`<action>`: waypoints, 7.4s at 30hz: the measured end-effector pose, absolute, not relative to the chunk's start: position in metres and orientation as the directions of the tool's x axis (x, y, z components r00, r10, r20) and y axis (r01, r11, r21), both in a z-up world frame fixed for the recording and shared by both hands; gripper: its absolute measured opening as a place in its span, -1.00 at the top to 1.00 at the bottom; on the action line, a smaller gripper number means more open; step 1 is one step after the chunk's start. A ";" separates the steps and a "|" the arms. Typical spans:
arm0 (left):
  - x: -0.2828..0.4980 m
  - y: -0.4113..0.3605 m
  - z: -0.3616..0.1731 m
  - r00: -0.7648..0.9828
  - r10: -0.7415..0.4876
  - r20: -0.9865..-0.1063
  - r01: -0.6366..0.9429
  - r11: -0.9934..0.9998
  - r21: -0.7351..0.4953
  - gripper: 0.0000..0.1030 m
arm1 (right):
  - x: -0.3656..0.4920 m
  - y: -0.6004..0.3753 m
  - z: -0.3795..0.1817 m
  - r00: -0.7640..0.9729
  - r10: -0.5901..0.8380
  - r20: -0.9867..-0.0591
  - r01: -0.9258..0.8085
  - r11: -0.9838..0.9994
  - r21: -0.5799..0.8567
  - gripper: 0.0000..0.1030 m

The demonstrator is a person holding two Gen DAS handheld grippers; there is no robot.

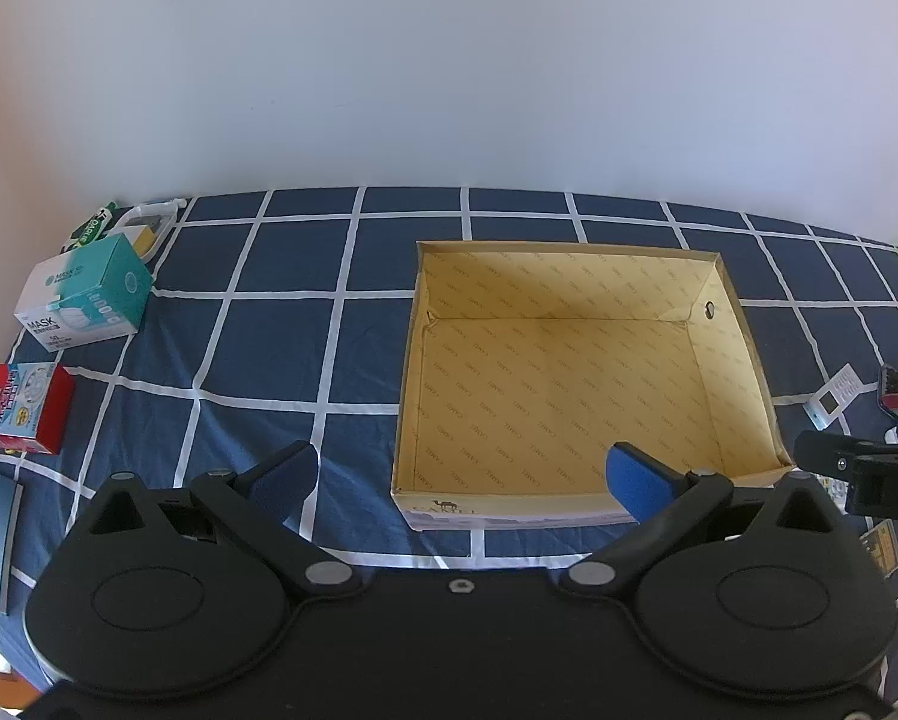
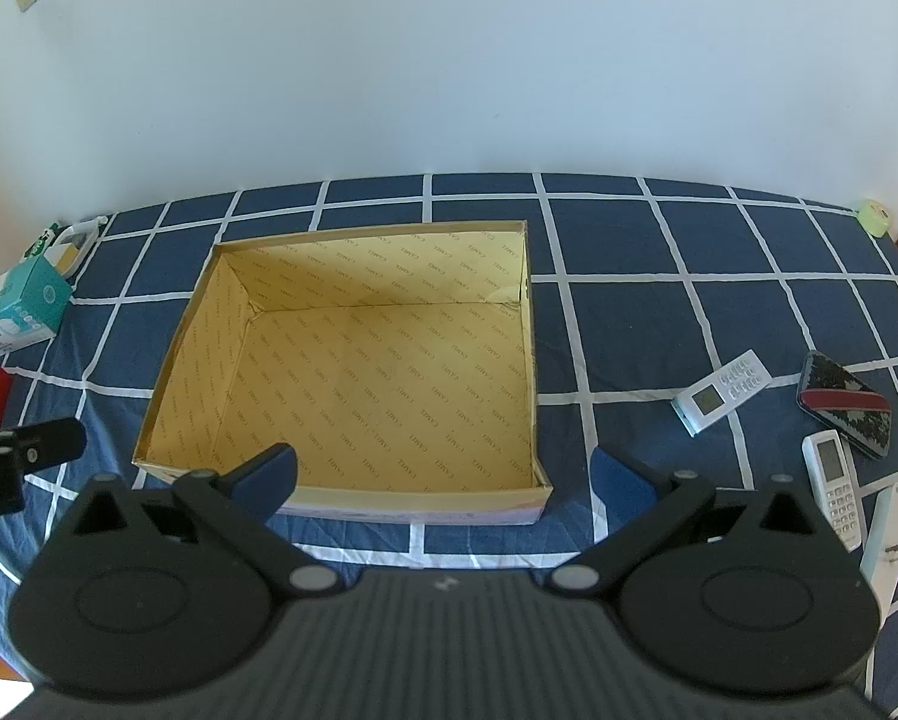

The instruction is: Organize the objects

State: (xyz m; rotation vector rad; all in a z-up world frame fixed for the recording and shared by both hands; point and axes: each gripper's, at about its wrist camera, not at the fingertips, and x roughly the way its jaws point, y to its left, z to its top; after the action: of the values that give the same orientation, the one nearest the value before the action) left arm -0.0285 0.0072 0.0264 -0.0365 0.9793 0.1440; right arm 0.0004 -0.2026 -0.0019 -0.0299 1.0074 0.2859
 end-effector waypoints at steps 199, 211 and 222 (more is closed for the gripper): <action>0.170 0.013 -0.136 0.324 -0.043 -0.945 -0.062 0.996 -0.066 -0.79 | 0.215 -0.112 -0.149 0.261 0.371 -0.891 -0.246 0.918 0.310 -0.80; 0.212 0.018 -0.169 0.301 -0.062 -0.952 -0.060 0.995 -0.084 -0.79 | 0.249 -0.110 -0.189 0.256 0.355 -0.899 -0.224 0.927 0.302 -0.80; 0.226 0.020 -0.188 0.283 -0.070 -0.957 -0.061 0.994 -0.091 -0.79 | 0.260 -0.105 -0.211 0.249 0.342 -0.906 -0.209 0.933 0.295 -0.80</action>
State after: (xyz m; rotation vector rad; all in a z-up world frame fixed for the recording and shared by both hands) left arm 0.2258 0.0198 -0.1881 -0.1178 1.2848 -0.0063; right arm 0.2597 -0.1050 -0.2114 0.1221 1.2654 0.3763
